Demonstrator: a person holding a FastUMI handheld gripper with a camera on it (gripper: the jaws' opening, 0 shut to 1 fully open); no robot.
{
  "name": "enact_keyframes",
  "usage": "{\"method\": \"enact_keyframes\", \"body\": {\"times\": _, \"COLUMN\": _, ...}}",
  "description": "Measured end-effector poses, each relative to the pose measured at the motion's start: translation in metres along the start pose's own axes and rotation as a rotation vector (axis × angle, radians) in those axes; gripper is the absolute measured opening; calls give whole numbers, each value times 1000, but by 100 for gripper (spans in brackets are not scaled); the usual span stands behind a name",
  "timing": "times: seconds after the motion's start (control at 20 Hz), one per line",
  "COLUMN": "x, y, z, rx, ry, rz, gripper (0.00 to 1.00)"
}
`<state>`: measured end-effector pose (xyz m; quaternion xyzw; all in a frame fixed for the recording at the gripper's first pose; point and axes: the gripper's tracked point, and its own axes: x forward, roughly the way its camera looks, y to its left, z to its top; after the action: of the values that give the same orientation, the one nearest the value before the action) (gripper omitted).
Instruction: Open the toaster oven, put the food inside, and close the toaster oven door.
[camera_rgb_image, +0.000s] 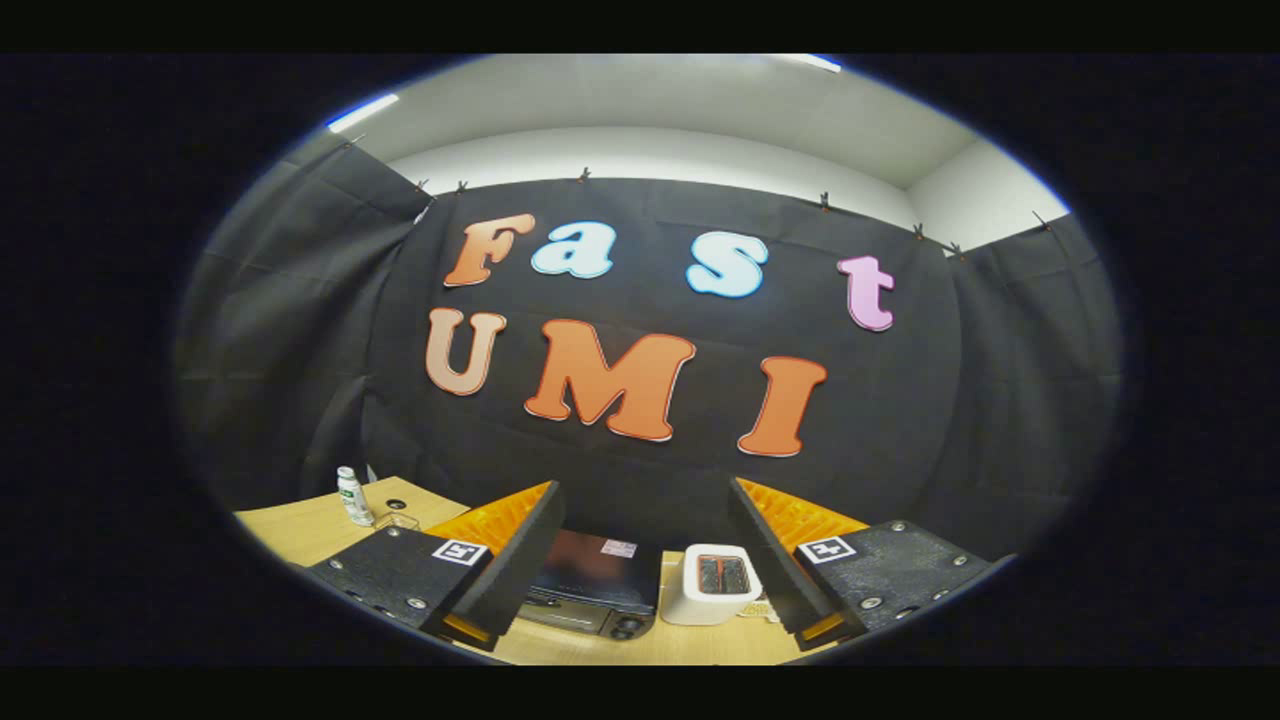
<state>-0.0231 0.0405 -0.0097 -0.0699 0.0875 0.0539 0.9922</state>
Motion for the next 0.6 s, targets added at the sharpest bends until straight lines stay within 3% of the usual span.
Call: {"method": "enact_keyframes", "body": {"times": 0.6, "x": -2, "y": 13, "z": 2, "rx": 69, "ry": 9, "rz": 50, "gripper": 98}}
